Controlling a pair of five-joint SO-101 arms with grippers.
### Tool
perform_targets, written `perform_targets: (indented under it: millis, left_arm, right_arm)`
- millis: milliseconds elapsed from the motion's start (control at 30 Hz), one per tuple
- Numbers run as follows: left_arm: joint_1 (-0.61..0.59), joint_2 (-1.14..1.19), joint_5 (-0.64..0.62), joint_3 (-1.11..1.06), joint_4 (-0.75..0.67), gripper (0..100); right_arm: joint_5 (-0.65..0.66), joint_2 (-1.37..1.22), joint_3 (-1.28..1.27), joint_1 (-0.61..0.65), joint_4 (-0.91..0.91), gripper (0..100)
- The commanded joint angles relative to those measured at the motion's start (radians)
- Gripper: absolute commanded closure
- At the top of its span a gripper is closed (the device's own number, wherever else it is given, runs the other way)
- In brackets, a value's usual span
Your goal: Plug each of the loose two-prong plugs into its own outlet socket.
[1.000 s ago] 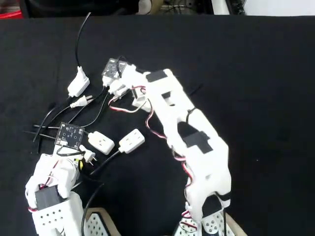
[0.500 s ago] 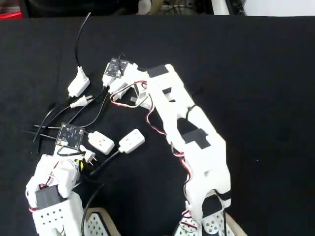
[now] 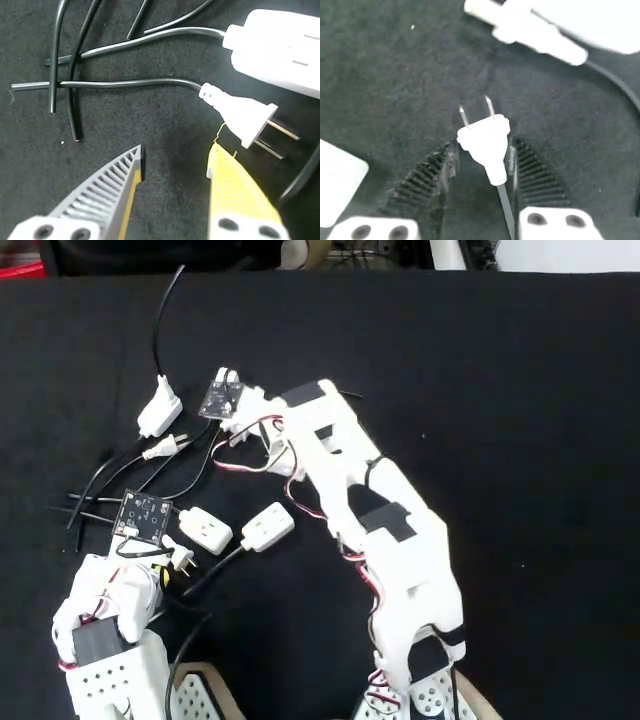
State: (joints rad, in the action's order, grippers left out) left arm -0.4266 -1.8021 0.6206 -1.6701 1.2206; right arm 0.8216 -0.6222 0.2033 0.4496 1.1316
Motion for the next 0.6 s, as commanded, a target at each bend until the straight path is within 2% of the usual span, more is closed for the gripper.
perform_targets:
  millis: [0, 133, 233, 300, 567]
  left_arm:
    - [-0.008, -0.005, 0.012, 0.004, -0.018, 79]
    - [-0.008, -0.005, 0.012, 0.004, -0.018, 79]
    - [-0.008, -0.005, 0.012, 0.004, -0.018, 79]
    - [-0.008, -0.005, 0.014, 0.004, -0.020, 79]
    - [-0.008, -0.005, 0.014, 0.004, -0.020, 79]
  right_arm:
    - [0.009, 0.002, 0.015, 0.014, -0.025, 83.2]
    - [0.023, -0.030, 0.036, 0.015, -0.017, 85.8]
    - [0.014, -0.030, 0.061, 0.012, 0.011, 99.2]
    - [0.012, -0.021, 0.082, 0.011, 0.051, 96.8]
    - [0.054, 0.134, 0.094, 0.012, 0.215, 98.7]
